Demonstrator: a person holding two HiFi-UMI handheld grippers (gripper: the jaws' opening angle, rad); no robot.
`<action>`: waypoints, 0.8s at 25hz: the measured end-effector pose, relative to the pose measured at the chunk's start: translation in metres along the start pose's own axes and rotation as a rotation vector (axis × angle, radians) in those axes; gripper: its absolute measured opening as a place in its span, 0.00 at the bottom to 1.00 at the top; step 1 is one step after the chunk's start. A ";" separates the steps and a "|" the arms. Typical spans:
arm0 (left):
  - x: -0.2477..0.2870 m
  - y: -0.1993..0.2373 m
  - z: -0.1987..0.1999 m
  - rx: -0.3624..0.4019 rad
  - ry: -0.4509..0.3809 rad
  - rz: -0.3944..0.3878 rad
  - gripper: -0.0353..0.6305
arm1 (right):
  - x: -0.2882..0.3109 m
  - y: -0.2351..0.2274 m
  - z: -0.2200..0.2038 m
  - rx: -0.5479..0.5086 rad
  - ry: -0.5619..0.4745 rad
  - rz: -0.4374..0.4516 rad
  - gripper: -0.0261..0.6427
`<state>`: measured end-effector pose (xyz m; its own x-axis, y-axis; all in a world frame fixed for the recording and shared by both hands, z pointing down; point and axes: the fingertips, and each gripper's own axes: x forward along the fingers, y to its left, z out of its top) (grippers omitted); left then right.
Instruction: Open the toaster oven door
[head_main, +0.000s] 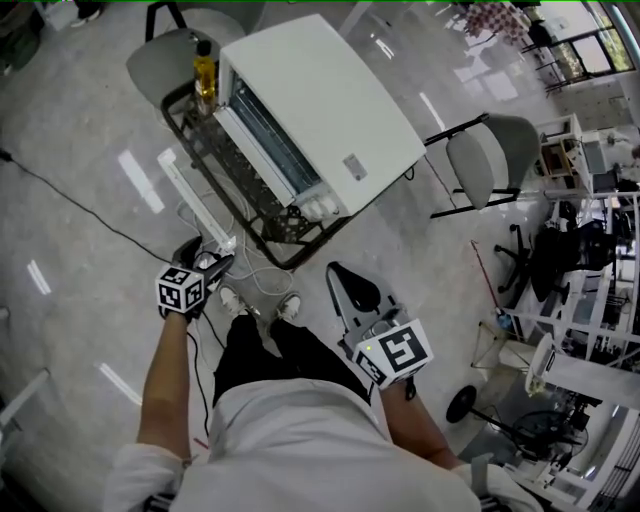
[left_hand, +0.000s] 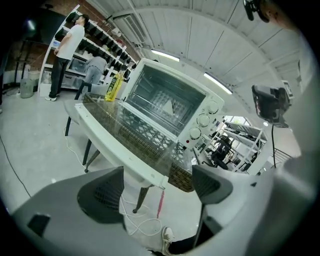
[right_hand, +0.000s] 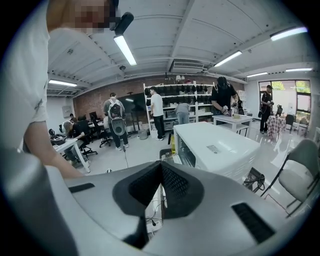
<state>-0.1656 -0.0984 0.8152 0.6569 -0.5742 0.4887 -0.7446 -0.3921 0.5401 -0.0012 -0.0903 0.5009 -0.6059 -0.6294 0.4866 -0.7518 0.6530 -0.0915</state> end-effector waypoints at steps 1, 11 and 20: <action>-0.002 0.000 0.004 0.014 -0.006 0.016 0.68 | -0.001 -0.001 0.002 -0.001 -0.012 0.006 0.07; -0.027 -0.043 0.074 0.140 -0.093 0.126 0.68 | -0.032 -0.027 0.029 -0.005 -0.130 0.065 0.07; -0.054 -0.094 0.131 0.266 -0.166 0.186 0.59 | -0.052 -0.044 0.050 -0.021 -0.200 0.126 0.07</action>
<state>-0.1462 -0.1246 0.6487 0.4951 -0.7537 0.4322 -0.8688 -0.4303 0.2449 0.0500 -0.1074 0.4358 -0.7354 -0.6124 0.2900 -0.6630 0.7388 -0.1212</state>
